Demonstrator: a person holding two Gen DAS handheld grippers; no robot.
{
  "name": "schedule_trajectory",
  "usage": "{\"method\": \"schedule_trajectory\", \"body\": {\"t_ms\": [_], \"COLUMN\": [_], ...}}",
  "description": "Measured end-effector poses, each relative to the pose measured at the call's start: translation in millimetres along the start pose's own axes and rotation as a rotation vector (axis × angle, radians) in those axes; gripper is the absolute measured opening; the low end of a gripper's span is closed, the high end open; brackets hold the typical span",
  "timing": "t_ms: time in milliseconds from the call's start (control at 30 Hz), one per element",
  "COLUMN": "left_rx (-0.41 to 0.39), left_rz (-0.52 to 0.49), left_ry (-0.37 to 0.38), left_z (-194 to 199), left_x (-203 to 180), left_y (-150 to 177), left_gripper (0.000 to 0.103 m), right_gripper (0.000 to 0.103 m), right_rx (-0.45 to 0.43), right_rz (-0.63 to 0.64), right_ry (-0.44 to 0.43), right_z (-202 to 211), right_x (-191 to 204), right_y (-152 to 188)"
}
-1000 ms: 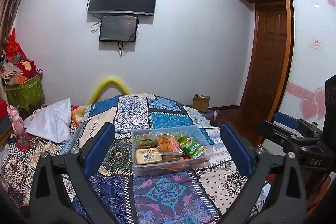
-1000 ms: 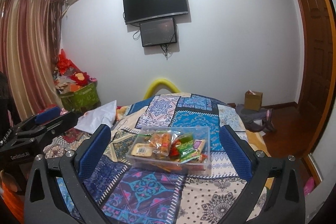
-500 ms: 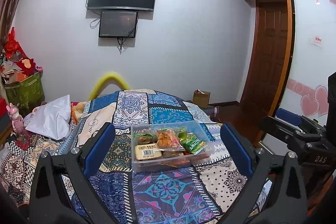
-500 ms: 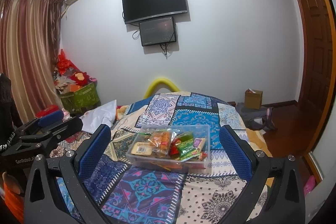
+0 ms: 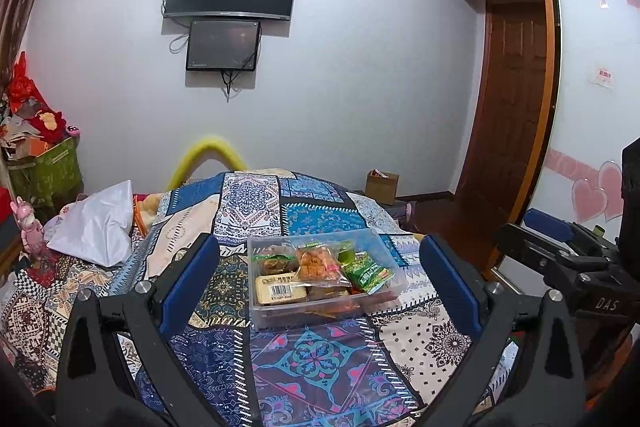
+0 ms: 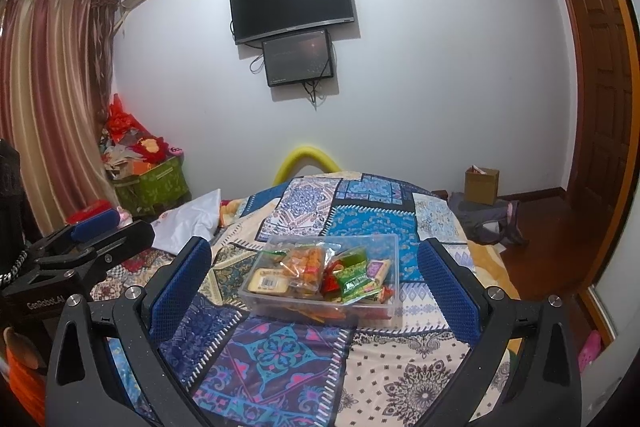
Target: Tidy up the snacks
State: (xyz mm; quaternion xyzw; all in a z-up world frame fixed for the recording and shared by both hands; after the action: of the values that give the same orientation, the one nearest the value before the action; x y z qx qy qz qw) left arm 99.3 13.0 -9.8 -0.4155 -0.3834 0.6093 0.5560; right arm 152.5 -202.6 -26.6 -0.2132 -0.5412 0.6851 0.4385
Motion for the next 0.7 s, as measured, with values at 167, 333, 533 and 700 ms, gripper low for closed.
{"method": "schedule_trajectory", "body": {"t_ms": [167,333,533,700], "left_rx": [0.002,0.002,-0.006,-0.012], "left_rz": [0.002,0.001,0.001,0.007], "left_ry": [0.000,0.000,0.009,0.007], "left_z": [0.4,0.4,1.7,2.5], "left_x": [-0.3,-1.3,-0.9,0.2], "left_y": [0.4,0.2,0.0,-0.6], "left_gripper": [0.101,0.101,0.101,0.101], "right_gripper": [0.103,0.103,0.103,0.103], "right_rx": [0.002,0.000,-0.001,-0.002], "right_rz": [-0.004,-0.005,-0.004,-0.003], "right_ry": [-0.004,-0.004,-0.003,-0.005], "right_z": [0.9,0.3,0.3,0.2], "right_x": [0.2,0.3,0.3,0.5], "right_y": [-0.2,-0.5,-0.5,-0.5]}}
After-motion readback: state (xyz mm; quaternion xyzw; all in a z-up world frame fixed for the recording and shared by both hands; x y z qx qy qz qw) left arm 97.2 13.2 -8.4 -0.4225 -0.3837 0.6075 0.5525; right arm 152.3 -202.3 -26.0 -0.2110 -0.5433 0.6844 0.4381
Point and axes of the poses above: each gripper's, at about its wrist camera, not at the fingertips, and z roughly against the way its jaws point, x to its left, y to its underside, the point moved 2 cm from there along -z, roughly the way its jaws point, and after that the axes turned 5 degrees about -y, right-handed, at the moved point
